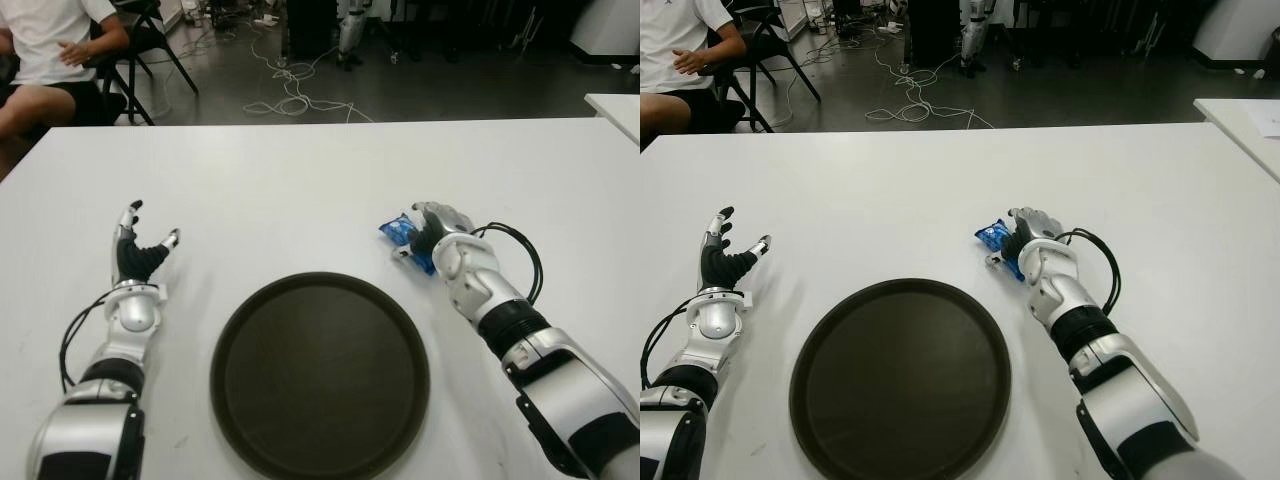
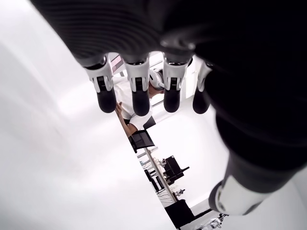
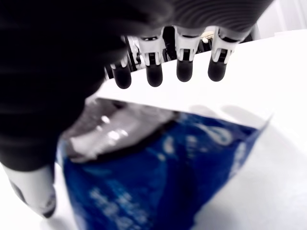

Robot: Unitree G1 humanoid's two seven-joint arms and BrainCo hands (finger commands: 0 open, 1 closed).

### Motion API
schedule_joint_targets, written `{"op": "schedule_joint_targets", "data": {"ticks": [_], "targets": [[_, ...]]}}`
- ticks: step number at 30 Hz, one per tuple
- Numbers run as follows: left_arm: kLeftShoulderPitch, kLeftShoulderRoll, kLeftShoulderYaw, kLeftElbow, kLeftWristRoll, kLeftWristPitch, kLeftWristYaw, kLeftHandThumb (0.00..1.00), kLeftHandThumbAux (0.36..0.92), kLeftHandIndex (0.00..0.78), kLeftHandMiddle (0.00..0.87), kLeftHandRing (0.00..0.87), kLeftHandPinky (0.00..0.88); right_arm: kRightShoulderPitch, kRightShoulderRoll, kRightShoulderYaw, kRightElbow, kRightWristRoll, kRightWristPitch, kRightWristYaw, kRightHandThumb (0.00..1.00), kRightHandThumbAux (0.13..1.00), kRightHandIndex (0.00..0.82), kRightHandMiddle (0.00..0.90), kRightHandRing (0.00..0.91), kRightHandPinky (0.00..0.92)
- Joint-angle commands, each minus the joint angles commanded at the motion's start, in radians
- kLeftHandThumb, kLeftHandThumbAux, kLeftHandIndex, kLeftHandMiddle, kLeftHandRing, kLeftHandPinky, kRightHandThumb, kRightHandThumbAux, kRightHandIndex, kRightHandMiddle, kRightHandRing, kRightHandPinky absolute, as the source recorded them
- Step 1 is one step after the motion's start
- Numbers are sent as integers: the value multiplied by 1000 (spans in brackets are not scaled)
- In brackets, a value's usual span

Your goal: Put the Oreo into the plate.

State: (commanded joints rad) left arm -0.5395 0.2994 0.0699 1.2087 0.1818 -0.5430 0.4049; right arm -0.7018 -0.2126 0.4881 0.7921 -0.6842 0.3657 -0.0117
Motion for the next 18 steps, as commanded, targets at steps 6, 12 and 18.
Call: {"op": "schedule_joint_targets", "data": {"ticks": [6, 12, 18], "targets": [[-3, 1, 3, 6, -3, 8, -5, 0, 750, 66, 95, 63, 29, 7, -4, 11, -5, -27, 17, -38, 11, 673, 0, 0, 0, 25], [-5, 2, 3, 8, -1, 18, -2, 0, 735, 62, 86, 55, 27, 4, -11, 24, 1, -40, 25, -40, 69, 671, 58, 9, 3, 54], [-5, 3, -1, 7, 4, 20, 6, 0, 743, 66, 90, 58, 32, -11, -12, 43, 18, -53, 49, -2, 74, 650, 76, 26, 14, 59]]}}
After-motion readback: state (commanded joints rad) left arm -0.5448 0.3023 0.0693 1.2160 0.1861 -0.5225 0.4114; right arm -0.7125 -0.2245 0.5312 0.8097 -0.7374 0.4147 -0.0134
